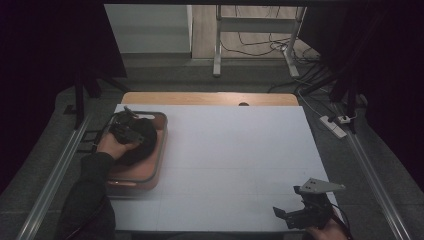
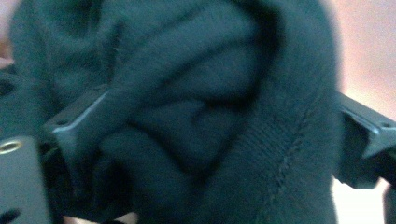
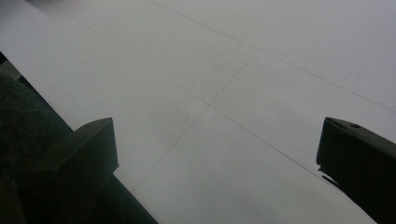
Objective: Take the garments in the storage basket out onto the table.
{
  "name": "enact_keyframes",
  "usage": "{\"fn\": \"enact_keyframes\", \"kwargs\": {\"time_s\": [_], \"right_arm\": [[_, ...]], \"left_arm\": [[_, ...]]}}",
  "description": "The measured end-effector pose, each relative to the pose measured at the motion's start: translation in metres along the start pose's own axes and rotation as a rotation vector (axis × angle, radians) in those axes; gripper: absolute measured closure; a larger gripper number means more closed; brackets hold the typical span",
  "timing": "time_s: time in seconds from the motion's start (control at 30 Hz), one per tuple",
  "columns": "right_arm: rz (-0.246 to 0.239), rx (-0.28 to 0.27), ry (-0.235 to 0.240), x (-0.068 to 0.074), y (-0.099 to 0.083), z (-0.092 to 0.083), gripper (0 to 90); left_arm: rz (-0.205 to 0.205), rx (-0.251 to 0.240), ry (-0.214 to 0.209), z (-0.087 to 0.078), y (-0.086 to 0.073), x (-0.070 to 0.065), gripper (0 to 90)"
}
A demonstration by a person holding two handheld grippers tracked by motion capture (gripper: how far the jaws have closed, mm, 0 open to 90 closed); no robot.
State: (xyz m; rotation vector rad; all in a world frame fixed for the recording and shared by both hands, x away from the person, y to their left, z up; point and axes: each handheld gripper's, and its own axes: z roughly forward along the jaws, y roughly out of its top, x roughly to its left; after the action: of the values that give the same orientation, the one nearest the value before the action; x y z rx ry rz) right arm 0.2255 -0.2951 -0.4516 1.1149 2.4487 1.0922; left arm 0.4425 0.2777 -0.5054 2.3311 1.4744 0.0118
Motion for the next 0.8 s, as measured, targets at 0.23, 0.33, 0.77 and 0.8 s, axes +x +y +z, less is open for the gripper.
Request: {"fn": "enact_keyframes", "kwargs": {"time_s": [0.23,0.33,0.77,0.8], "right_arm": [[0.001,0.001,0.001,0.000,0.000,0.000,0.0],[-0.001,0.003,0.001,0.001,0.000,0.000,0.0],[0.000,-0.001,0.001,0.000,0.000,0.000,0.0],[-0.001,0.001,0.002,0.000,0.000,0.000,0.0]], "left_arm": [[-0.031,0.020,0.026,-0.002,-0.004,-0.002,35.9],[-0.067,0.029,0.016,-0.004,-0.005,-0.004,46.4],[-0.086,-0.082,-0.051,-0.032,-0.007,-0.002,54.7],[-0.082,-0.100,-0.056,-0.036,-0.008,-0.003,54.7]]}}
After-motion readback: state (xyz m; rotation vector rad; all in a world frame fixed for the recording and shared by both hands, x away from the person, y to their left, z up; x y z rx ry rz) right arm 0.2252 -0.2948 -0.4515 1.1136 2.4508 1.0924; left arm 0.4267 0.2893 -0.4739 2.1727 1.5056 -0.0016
